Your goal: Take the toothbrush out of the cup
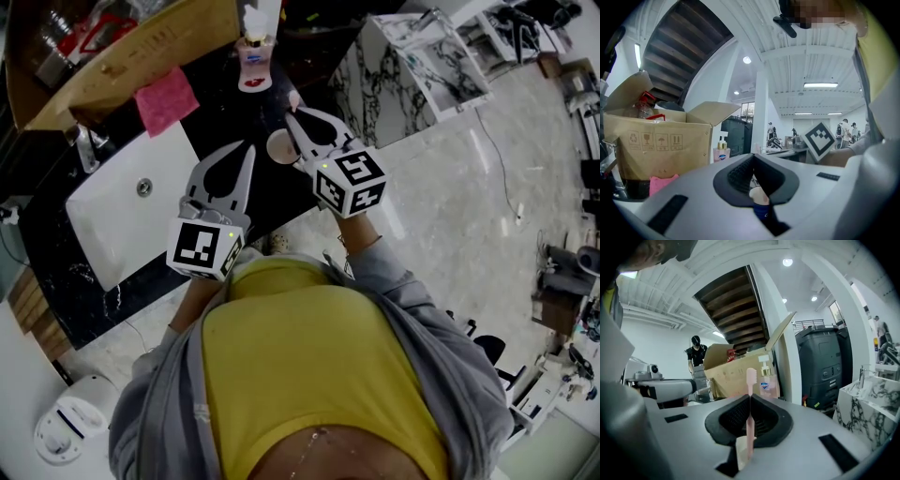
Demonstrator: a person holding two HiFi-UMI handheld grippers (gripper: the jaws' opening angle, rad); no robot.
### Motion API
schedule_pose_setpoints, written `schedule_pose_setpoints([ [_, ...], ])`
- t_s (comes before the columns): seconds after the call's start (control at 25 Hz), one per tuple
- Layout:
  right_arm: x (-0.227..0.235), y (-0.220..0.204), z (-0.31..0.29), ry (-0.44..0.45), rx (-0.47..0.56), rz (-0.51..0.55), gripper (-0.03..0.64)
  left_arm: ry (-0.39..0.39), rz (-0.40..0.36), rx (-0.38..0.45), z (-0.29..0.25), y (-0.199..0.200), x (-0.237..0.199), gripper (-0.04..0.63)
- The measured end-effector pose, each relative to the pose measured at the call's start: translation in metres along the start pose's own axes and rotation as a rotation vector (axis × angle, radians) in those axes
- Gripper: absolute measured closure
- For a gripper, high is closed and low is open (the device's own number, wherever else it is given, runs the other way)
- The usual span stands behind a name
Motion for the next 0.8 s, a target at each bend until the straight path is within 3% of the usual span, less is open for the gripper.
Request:
schedule_pose_setpoints([
  [0.36,-0.015,0.059,0.046,-0.107,0.167,0.046,0.595,0.006,-0.048,0.046,0.001,0.019,0.005,0.595],
  [0.8,-0.043,0.098,0.112,-0.341,0.329,0.247,0.595,0.015,-0.108,0.119,0.009,0.066,0.013,0.595],
])
Point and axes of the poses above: the fingertips, and each gripper's own axes: z backward along the fingers, x to its right, y out of its top, the point moved 4 cm from there along z, backward along the fingers, and after that the axes turned 4 degrees about -x, right-handed, at the moved point
